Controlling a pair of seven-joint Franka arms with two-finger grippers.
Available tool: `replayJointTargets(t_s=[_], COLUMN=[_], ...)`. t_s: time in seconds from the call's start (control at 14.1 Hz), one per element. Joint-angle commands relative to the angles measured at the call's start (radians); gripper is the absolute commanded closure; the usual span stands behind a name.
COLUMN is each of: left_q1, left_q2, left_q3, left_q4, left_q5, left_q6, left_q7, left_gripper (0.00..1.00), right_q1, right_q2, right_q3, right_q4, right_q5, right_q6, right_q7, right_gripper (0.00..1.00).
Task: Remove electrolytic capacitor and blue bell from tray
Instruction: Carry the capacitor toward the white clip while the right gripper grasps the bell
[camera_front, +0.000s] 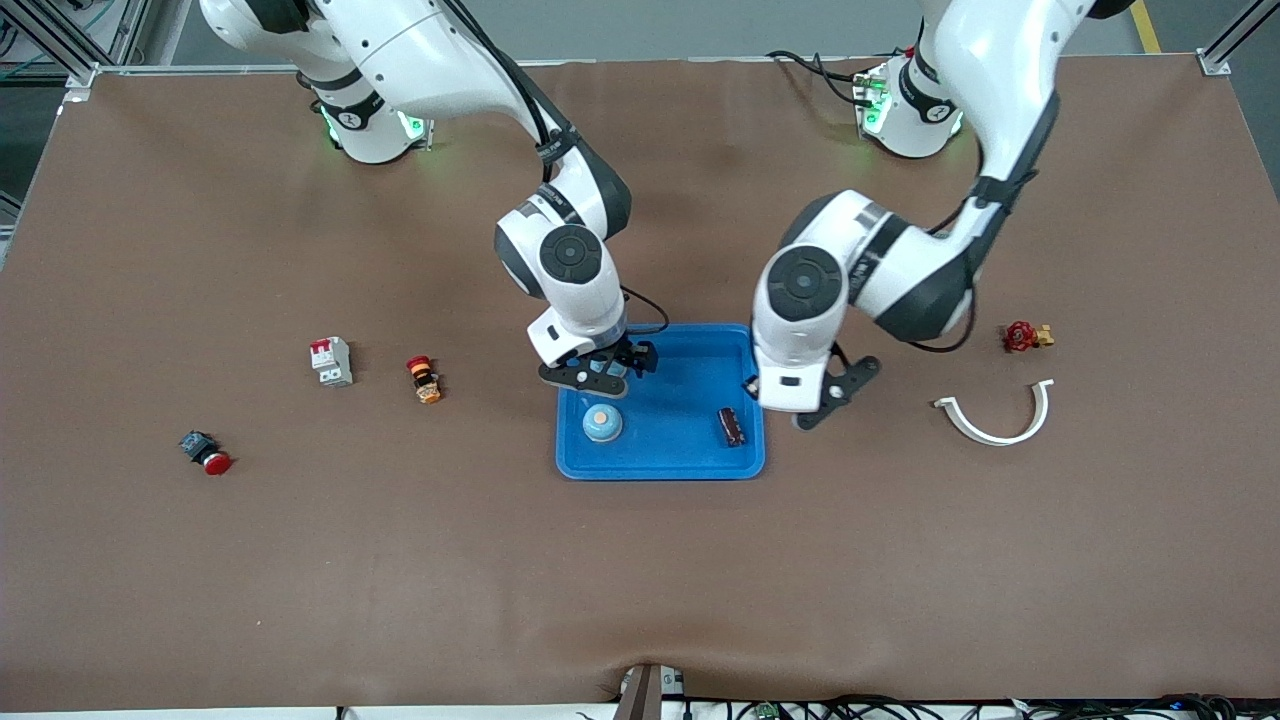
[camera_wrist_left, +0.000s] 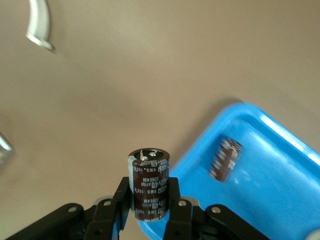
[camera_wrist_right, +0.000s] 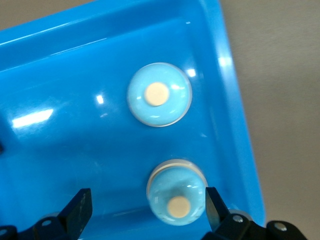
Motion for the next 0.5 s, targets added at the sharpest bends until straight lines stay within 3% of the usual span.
replayJointTargets(t_s=[0.0,0.43], left_q1=[0.072,0.184], left_q2=[-0.054,-0.083], left_q3=[-0.008,-0.01], left_q4=[-0.061,-0.126], left_q5=[0.004,0.001], left_q6=[-0.034,-0.034], left_q7=[0.085,0.208], left_gripper=[1.0,1.0], right_q1=[0.028,0.043], right_q2=[0.035,0.06], right_q3=[-0.014,-0.014], right_q4=[0.037,0.028], right_q5=[-0.027,-0.147], right_q6=[-0.012,-0.024], right_q7=[0.0,-0.007], right_gripper=[0.0,0.0])
